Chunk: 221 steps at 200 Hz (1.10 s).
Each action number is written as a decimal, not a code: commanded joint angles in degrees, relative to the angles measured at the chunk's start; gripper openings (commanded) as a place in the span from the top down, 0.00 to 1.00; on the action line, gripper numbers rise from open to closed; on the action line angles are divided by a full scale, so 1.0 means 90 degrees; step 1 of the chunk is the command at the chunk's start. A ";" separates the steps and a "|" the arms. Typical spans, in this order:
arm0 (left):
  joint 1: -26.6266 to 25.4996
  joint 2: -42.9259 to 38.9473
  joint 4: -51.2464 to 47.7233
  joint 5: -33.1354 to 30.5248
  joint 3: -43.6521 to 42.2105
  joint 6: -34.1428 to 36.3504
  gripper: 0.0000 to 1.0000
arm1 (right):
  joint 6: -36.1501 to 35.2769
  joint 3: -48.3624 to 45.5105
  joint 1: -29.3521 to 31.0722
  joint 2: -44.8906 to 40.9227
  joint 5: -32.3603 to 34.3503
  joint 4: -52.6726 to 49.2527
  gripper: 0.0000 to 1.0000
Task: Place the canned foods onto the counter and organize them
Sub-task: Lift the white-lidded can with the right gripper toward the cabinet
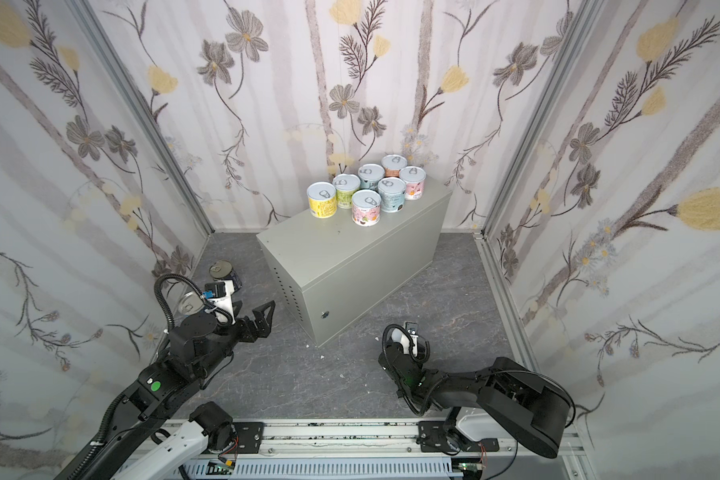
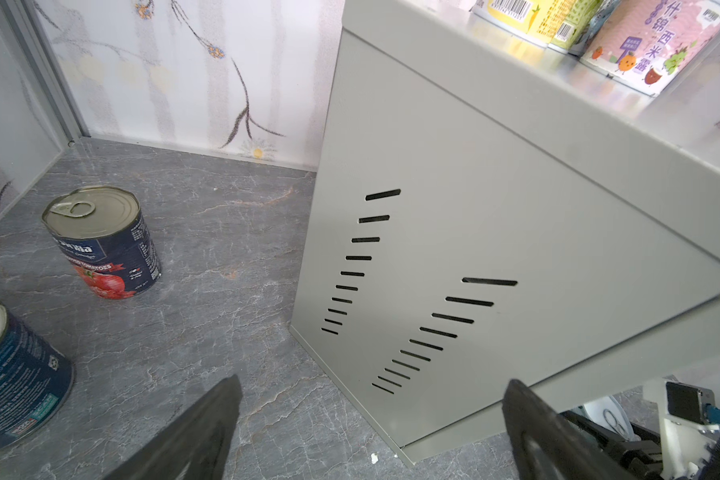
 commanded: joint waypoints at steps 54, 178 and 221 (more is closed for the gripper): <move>0.0001 0.0100 -0.0100 0.0070 0.0513 -0.0025 0.00 | -0.0564 0.0535 0.0051 -0.1860 -0.0394 -0.1480 0.43; 0.0001 0.0825 -0.0526 0.0033 0.2113 0.0352 0.00 | -0.2506 0.4246 -0.0212 -0.3500 -0.2314 -0.4831 0.46; 0.0006 0.1198 -0.0571 0.0008 0.2658 0.0540 0.00 | -0.3129 0.5875 -0.0242 -0.2883 -0.2865 -0.5538 0.46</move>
